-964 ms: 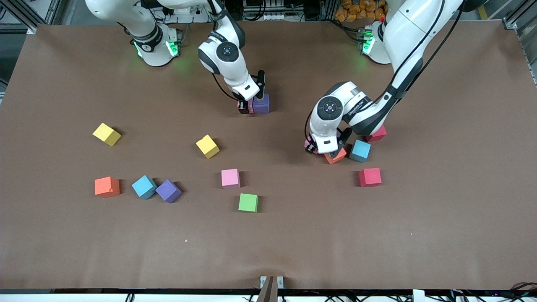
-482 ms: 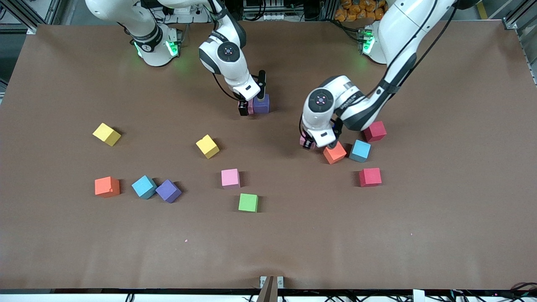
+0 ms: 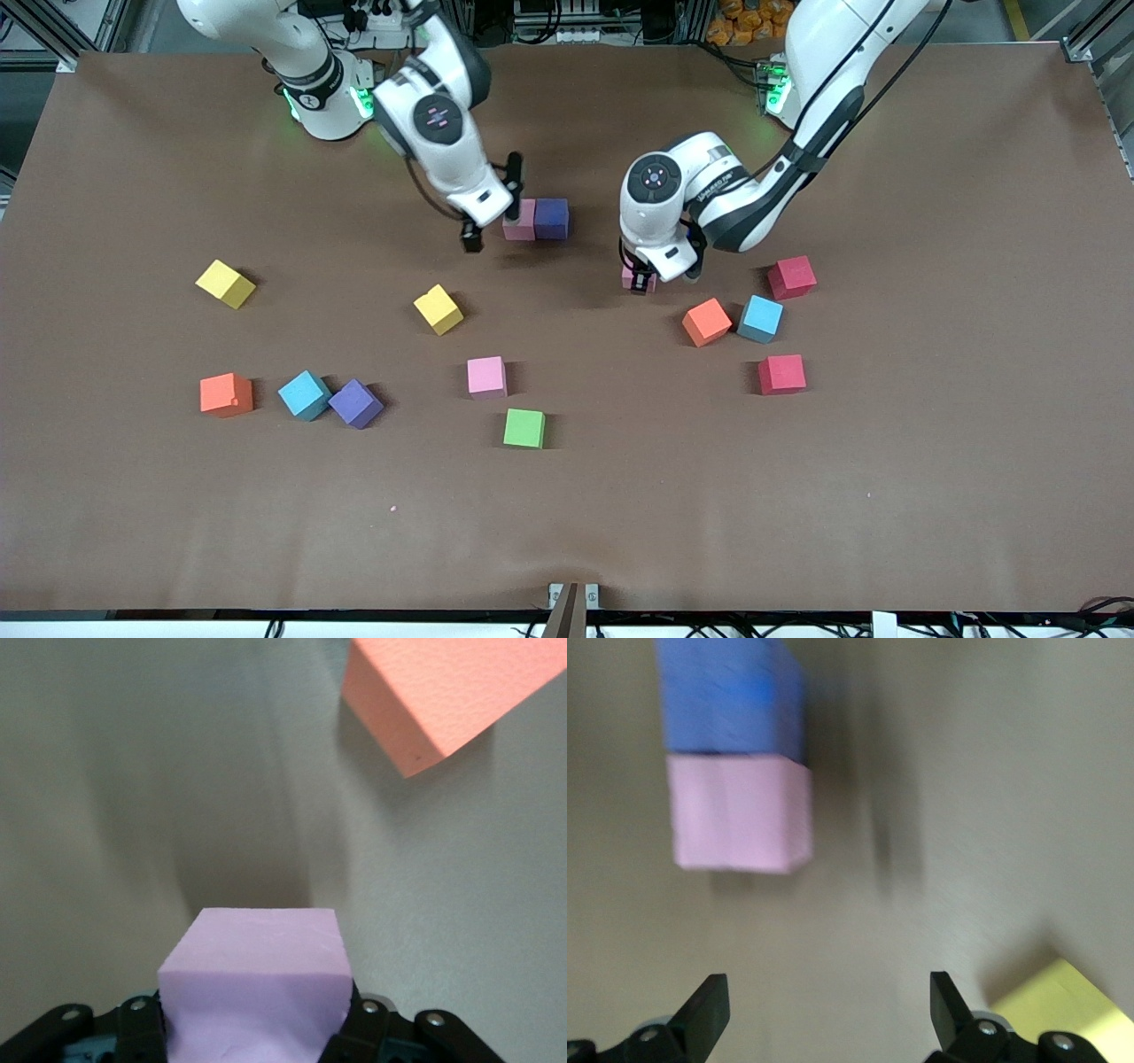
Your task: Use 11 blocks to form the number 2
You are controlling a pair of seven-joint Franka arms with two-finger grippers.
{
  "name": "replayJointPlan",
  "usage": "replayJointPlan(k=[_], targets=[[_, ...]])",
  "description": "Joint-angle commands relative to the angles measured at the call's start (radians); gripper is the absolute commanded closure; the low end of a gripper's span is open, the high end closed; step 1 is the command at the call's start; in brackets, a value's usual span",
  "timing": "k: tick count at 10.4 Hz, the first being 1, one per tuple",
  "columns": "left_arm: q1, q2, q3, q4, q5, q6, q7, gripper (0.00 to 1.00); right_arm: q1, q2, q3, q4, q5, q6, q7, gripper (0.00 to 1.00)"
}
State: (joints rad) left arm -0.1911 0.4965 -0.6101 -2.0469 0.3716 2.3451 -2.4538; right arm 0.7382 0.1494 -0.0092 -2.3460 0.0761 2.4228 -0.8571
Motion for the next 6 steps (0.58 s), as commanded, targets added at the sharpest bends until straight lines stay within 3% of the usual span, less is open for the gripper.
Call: replayJointPlan(k=[1,6], targets=[[-0.030,-0.029,-0.019,-0.027,0.029,-0.009,-0.159,0.53,-0.084,0.015,0.012,0.040,-0.093,0.009,-0.003,0.00],[-0.180,0.004,-0.019,-0.032,0.030,0.000,-0.381,0.53,-0.284,0.116,0.015,0.094,-0.121,0.125,0.003,0.00]])
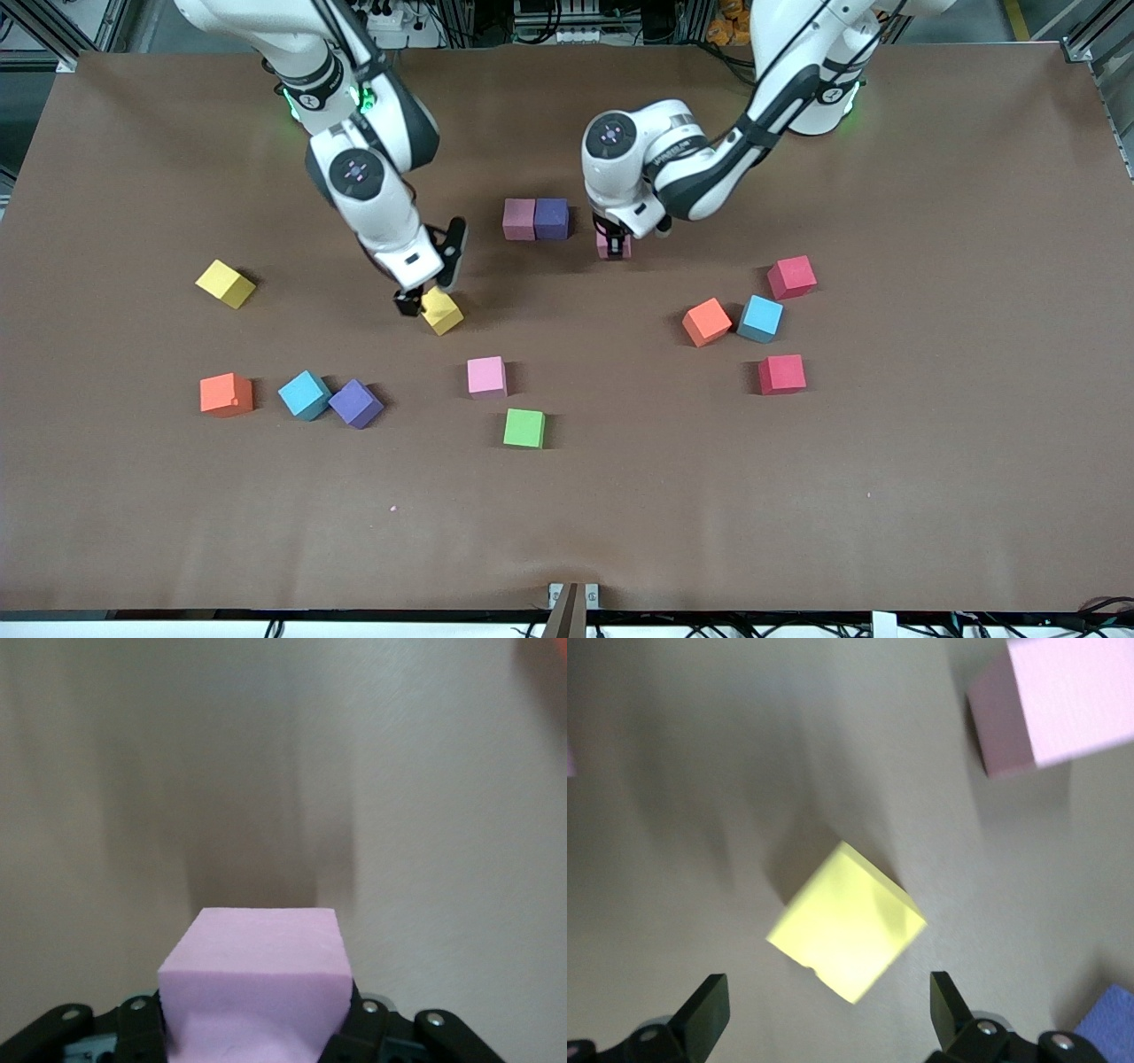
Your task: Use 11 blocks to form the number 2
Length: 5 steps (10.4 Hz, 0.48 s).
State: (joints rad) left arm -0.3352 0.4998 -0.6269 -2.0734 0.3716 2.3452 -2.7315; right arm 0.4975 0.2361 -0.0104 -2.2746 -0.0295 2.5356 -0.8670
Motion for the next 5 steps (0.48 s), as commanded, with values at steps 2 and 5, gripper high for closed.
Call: replayJointPlan(k=[2,5], targets=[[-0.051,0.011,-0.002,-0.005,0.030,0.028,-0.109,0.53,-0.079,0.029,0.017,0.023,-0.003,0.000,0.128,0.00],[-0.070,0.025,-0.002,-0.016,0.030,0.098,-0.111,0.53,-0.064,0.034,0.023,0.023,-0.001,-0.046,0.571,0.00]])
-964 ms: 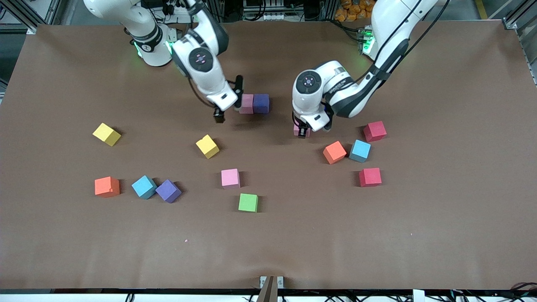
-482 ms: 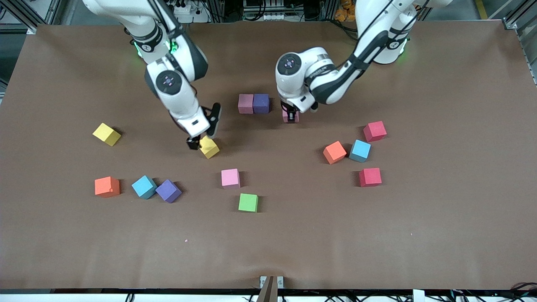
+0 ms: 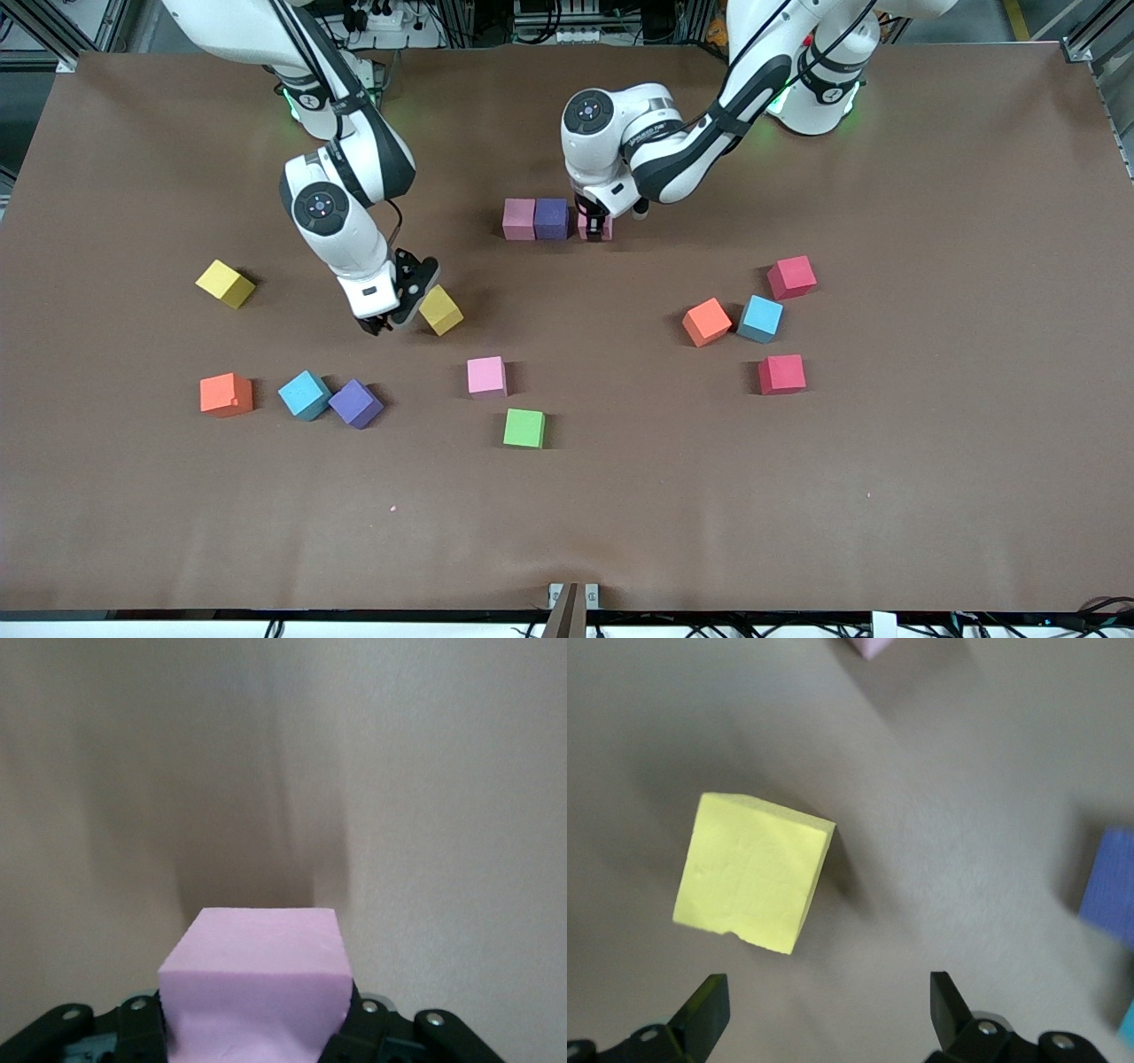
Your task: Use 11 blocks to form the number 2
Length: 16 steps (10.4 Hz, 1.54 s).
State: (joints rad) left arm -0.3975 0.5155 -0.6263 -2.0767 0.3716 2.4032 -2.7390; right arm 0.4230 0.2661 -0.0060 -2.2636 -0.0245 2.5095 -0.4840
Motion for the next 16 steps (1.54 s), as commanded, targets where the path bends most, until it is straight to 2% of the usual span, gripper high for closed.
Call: replayJointPlan(k=[1,4,12,14,16], targets=[[-0.007,0.009,-0.003,-0.032,0.030,0.083,-0.111,0.53,0.051,0.015,0.018,0.013,-0.008,-0.017,0.297,0.00],[-0.007,0.017,-0.001,-0.057,0.029,0.128,-0.143,0.53,0.051,0.062,0.024,0.067,-0.008,-0.020,0.311,0.00],[-0.014,0.047,0.000,-0.052,0.039,0.169,-0.146,0.50,0.054,0.133,0.041,0.070,-0.017,0.075,0.306,0.00],[-0.014,0.049,0.003,-0.046,0.039,0.172,-0.146,0.50,0.056,0.145,0.041,0.070,-0.017,0.094,0.308,0.16],[-0.012,0.055,0.007,-0.043,0.039,0.172,-0.146,0.50,0.059,0.143,0.041,0.068,-0.015,0.091,0.309,0.41]])
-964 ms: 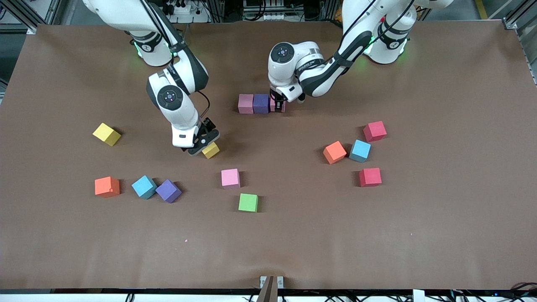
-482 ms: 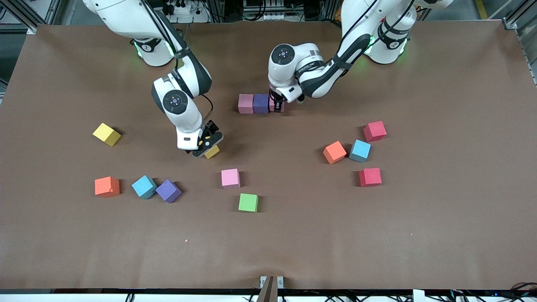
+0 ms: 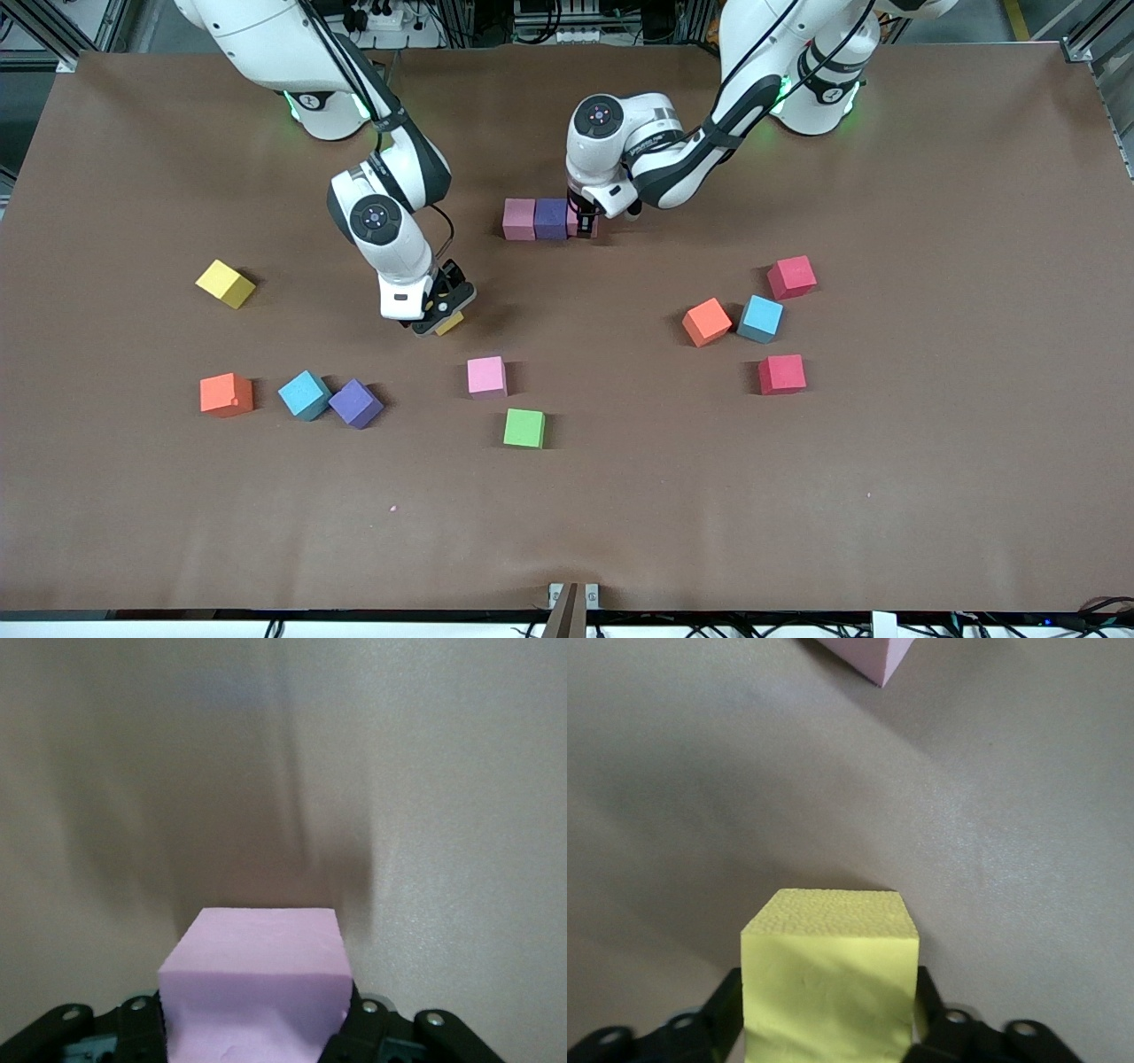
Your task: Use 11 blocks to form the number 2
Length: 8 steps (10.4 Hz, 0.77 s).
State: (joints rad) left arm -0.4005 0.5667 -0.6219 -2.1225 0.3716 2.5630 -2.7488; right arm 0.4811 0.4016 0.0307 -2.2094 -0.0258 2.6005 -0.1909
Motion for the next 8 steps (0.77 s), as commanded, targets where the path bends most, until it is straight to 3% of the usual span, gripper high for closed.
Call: replayJointPlan(k=[1,3,5,7,8], targets=[[-0.009,0.004,0.004,0.003,0.040,0.013,-0.137,0.50,0.001,0.003,0.005,0.014,-0.014,0.000,0.016,0.53],[-0.009,0.010,0.005,0.007,0.040,0.013,-0.137,0.50,0.001,-0.010,0.023,0.016,-0.014,-0.011,0.013,0.77],[-0.008,0.016,0.005,0.012,0.044,0.013,-0.137,0.50,0.001,-0.041,0.034,0.022,-0.014,-0.025,0.019,0.82],[-0.011,0.018,0.014,0.016,0.044,0.013,-0.137,0.48,0.001,-0.064,0.034,0.057,-0.008,-0.138,0.025,0.82],[-0.011,0.018,0.016,0.016,0.046,0.013,-0.135,0.11,0.001,-0.067,0.034,0.074,-0.006,-0.169,0.040,0.82]])
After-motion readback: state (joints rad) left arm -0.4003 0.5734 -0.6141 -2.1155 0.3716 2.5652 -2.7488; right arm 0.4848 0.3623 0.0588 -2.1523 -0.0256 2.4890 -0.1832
